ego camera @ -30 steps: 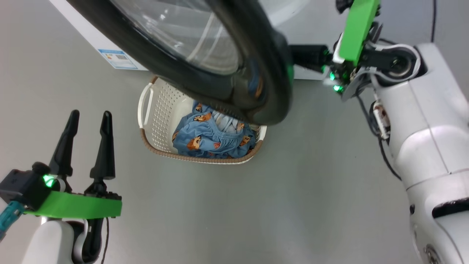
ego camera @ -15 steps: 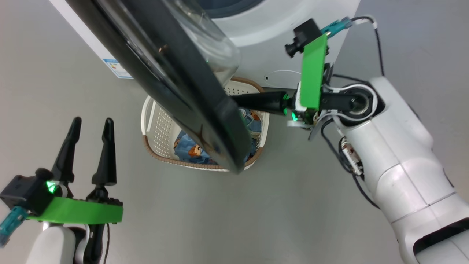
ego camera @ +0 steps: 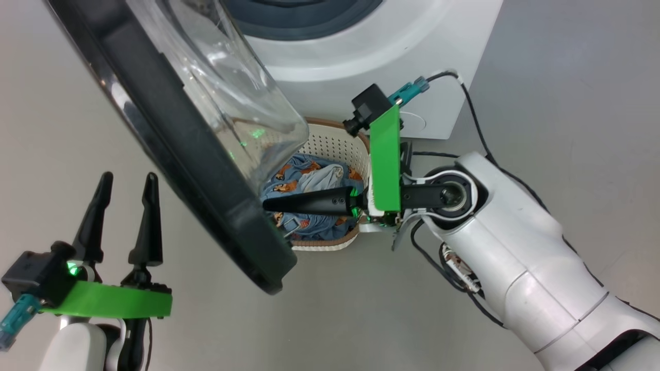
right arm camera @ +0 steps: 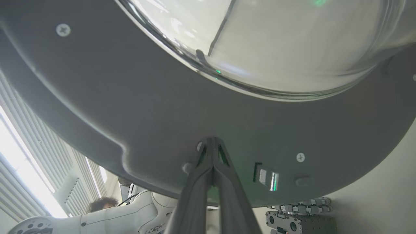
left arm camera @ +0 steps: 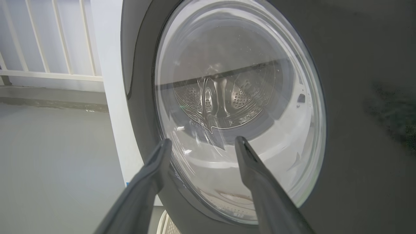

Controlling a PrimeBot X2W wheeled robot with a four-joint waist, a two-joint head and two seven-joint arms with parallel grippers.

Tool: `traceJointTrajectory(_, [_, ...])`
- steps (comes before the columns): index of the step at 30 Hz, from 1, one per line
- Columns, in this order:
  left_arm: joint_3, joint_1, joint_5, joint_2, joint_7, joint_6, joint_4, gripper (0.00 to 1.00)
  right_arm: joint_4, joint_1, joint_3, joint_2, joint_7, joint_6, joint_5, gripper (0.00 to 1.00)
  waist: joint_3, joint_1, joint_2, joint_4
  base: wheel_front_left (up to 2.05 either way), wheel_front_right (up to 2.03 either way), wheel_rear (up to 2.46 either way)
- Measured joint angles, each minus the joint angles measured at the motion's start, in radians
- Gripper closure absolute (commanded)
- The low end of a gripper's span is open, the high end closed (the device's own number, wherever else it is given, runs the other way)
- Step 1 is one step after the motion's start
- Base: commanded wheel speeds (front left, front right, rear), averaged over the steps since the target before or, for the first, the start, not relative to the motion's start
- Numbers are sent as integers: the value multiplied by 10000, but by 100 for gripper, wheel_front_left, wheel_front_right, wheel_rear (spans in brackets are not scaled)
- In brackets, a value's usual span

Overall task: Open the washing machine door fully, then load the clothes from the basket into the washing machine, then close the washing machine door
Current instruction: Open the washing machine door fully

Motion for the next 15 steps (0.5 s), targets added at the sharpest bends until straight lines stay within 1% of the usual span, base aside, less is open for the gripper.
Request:
traceJointTrajectory(5, [36,59,63,-35,0,0,63,0,-82,101,431,-19,-564,0,556,100,-146,0,0,0,0,0,0])
traceJointTrajectory(11, [38,241,140,-36,0,0,188,0,-46,153,909,-21,-984,0,1072,100,-354,0,0,15,0,0,0])
traceJointTrajectory(15, [59,341,178,-67,0,0,222,0,-104,228,1080,-217,-1296,0,1388,100,-560,0,0,1,0,0,0])
